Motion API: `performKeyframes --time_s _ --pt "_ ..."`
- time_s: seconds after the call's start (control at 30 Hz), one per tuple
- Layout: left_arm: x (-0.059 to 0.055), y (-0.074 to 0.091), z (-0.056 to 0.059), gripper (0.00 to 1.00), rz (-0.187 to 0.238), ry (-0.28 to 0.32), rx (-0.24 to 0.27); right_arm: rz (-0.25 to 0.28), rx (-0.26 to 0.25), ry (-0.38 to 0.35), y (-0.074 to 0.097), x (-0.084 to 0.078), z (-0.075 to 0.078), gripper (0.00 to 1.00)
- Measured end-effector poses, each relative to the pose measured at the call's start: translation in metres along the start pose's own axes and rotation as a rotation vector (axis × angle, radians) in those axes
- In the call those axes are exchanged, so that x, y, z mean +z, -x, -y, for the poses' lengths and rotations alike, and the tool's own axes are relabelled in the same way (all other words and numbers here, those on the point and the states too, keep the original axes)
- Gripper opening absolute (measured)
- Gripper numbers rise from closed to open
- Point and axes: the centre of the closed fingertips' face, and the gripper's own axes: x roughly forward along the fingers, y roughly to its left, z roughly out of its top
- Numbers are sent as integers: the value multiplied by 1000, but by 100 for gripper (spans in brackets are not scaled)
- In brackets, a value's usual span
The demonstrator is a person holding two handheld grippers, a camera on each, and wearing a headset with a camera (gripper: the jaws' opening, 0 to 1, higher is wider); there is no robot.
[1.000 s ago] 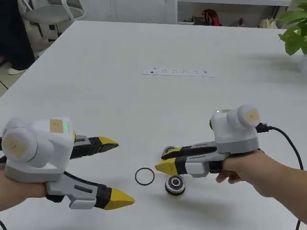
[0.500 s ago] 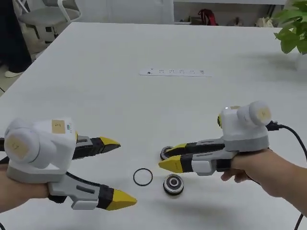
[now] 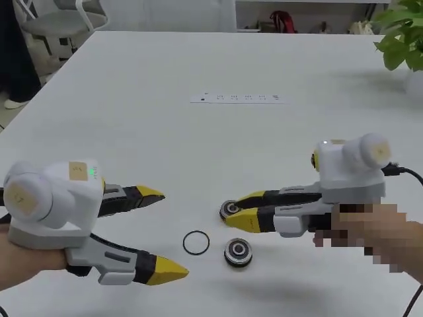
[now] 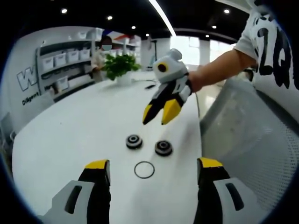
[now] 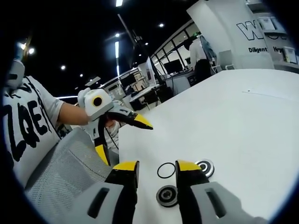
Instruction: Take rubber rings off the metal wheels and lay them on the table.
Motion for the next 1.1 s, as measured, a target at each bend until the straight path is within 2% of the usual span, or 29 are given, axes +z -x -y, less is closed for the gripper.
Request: performKeyframes --time_s 0.4,0.73,1.1 --pt "3 -4 -2 77 2 -3 -2 23 -14 5 13 2 -5 29" --pt "7 -8 -2 77 5 -6 -4 39 -33 4 24 2 -3 30" --pt "11 -12 -1 76 8 -9 -12 39 -43 47 30 -4 -3 35"
